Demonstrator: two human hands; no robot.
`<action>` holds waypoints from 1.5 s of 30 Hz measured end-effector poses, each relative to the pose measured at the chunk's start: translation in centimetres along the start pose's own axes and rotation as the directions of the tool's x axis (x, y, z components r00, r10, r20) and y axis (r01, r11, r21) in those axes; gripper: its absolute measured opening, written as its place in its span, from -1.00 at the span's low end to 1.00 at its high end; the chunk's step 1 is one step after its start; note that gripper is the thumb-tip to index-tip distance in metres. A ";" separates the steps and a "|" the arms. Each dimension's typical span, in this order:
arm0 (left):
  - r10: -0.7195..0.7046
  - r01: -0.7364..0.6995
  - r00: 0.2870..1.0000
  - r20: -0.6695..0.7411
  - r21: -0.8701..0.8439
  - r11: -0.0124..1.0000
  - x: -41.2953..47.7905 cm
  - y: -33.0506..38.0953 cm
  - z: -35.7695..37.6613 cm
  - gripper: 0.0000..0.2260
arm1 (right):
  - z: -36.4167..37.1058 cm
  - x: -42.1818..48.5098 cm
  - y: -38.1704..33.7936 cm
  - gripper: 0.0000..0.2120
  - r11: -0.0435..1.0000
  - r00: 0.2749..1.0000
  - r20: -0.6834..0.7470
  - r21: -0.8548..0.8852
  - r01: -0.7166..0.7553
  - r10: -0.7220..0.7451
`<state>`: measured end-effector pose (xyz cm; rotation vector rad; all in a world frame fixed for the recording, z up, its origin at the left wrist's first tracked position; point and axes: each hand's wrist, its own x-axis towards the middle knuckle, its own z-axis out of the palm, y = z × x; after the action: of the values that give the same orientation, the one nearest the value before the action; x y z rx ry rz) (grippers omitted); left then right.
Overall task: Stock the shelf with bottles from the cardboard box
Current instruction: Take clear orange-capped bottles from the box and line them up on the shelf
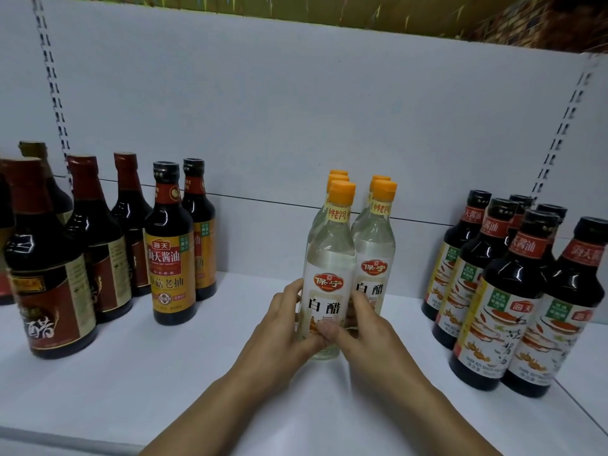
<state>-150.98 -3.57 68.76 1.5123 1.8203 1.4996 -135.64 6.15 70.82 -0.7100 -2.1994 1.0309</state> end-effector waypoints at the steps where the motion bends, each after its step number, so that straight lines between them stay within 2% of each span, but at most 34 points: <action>1: 0.004 -0.004 1.000 0.004 -0.003 1.000 0.0 0.0 0.0 -0.26 | 0.1 0.0 0.0 -0.68 1.000 1.000 -0.004 -0.003 0.001 -0.001; 11: 0.061 -0.062 0.996 0.066 0.000 0.998 0.0 -0.2 0.3 -0.37 | 0.1 -0.3 -0.3 -0.61 0.999 1.000 -0.024 -0.042 -0.008 0.007; 17: 0.071 -0.069 0.994 0.088 -0.024 0.997 -0.1 -0.3 0.3 -0.25 | 0.1 -0.3 -0.4 -0.64 0.998 0.999 -0.034 -0.060 -0.032 0.030; 24: 0.058 -0.060 0.995 0.087 0.025 0.998 -0.1 -0.3 0.3 -0.26 | 0.3 -0.3 -0.2 -0.64 0.993 0.999 -0.046 -0.112 -0.028 0.023; 30: -0.001 -0.001 0.999 0.042 0.054 0.999 -0.2 -0.2 -0.2 -0.03 | 0.0 -0.4 -0.6 -0.58 0.988 0.993 -0.121 -0.153 -0.003 -0.016; 35: 0.009 -0.012 0.998 0.057 0.046 0.999 -0.4 -0.1 -0.2 -0.10 | 0.0 -0.8 -0.9 -0.63 0.989 0.990 -0.139 -0.144 0.016 -0.036; 38: -0.001 0.001 1.000 0.029 0.009 1.000 -0.5 0.3 -0.1 -0.15 | -0.3 -1.2 -1.4 -0.70 0.985 0.972 -0.212 -0.154 0.072 -0.104; 41: -0.021 0.022 0.999 -0.030 0.040 0.999 -0.6 0.9 -0.4 -0.13 | -0.8 -1.7 -1.9 -0.78 0.967 0.922 -0.321 -0.199 0.159 -0.218; 45: -0.014 0.031 0.985 -0.171 0.097 0.995 -1.3 2.4 -1.5 -0.10 | -1.0 -2.0 -2.7 -0.85 0.950 0.914 -0.275 -0.182 0.255 -0.298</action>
<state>-150.43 -5.70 70.98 1.4409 2.0298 1.5920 -134.15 3.77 72.94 -0.5523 -2.0446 0.5845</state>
